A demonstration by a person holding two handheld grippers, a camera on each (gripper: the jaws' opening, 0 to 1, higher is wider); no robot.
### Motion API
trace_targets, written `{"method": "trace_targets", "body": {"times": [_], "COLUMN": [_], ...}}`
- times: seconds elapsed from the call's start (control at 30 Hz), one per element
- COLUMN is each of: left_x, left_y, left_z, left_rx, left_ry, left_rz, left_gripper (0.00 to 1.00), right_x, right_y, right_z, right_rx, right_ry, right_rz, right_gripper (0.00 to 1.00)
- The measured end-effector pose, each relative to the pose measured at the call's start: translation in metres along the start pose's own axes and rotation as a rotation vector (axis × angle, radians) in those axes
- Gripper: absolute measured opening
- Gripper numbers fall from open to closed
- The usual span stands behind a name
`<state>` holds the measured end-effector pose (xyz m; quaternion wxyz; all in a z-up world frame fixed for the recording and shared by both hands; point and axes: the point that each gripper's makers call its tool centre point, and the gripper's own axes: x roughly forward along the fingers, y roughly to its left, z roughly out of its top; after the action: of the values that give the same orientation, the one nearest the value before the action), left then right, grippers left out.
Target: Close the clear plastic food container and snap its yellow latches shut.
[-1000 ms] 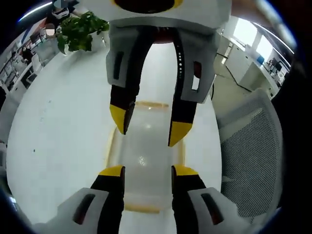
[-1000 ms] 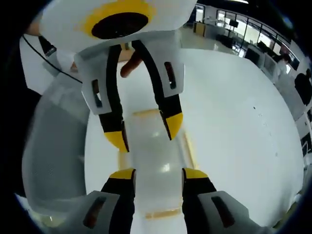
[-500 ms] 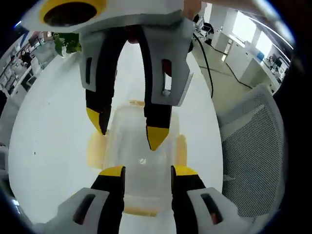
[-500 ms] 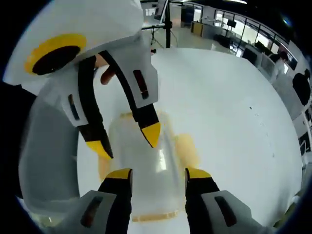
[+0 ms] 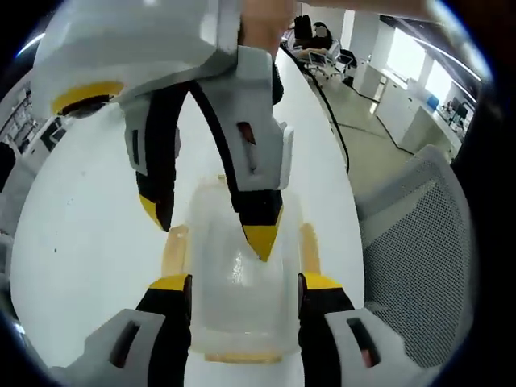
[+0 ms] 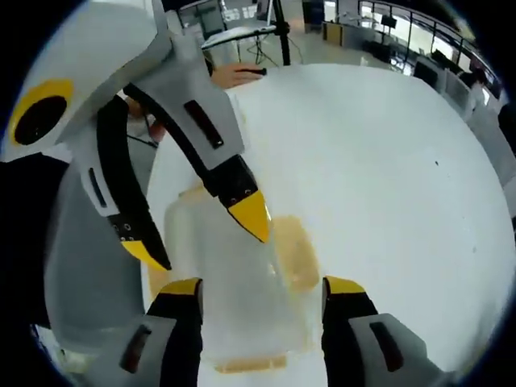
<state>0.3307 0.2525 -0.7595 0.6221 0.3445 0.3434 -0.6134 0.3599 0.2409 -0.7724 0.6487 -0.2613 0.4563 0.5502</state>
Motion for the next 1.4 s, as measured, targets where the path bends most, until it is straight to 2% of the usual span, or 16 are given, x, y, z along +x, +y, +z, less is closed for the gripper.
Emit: {"method": "trace_targets", "body": {"times": [0.13,0.23,0.27,0.43,0.5,0.57,0.67,0.7,0.8,0.87,1.07,1.2,1.4], "left_x": [0.0,0.002,0.003,0.004,0.005,0.005,0.006,0.007,0.008,0.01,0.011,0.009,0.008], "left_y": [-0.002,-0.009,-0.012,-0.007,-0.008,-0.009,-0.009,-0.009,-0.011,-0.011,-0.013,-0.012,-0.008], "left_z": [-0.001,0.0,-0.001,-0.005,-0.005,-0.007,-0.008,-0.008,-0.009,-0.01,-0.01,-0.01,-0.007], "left_rx": [0.003,-0.004,0.003,0.046,0.046,0.057,0.065,0.069,0.097,0.119,0.127,0.111,0.036], "left_ry": [0.005,0.008,0.019,0.057,0.061,0.065,0.064,0.064,0.074,0.084,0.106,0.121,0.117], "left_rz": [-0.006,-0.024,-0.025,0.036,0.043,0.055,0.071,0.077,0.096,0.111,0.138,0.117,0.121], "left_gripper": [0.53,0.66,0.68,0.64,0.64,0.64,0.65,0.65,0.65,0.66,0.69,0.7,0.65], "right_x": [-0.005,-0.007,-0.008,-0.012,-0.014,-0.019,-0.02,-0.018,-0.007,-0.002,0.001,0.002,0.003], "right_y": [0.007,0.004,0.003,0.002,-0.005,-0.006,0.0,0.002,0.008,0.01,0.012,0.015,0.015], "right_z": [-0.001,-0.002,-0.001,0.003,0.005,0.017,0.027,0.027,0.016,0.012,0.014,0.009,0.007], "right_rx": [0.004,-0.031,-0.036,-0.037,-0.064,-0.056,-0.036,-0.037,-0.096,-0.097,-0.097,-0.097,-0.087], "right_ry": [-0.019,-0.022,-0.028,-0.045,-0.048,-0.109,-0.139,-0.132,-0.049,-0.021,-0.002,0.022,0.032], "right_rz": [0.044,0.021,0.018,-0.008,-0.053,-0.056,-0.02,-0.008,0.028,0.054,0.08,0.105,0.128], "right_gripper": [0.57,0.57,0.56,0.53,0.5,0.5,0.5,0.51,0.52,0.52,0.52,0.53,0.55]}}
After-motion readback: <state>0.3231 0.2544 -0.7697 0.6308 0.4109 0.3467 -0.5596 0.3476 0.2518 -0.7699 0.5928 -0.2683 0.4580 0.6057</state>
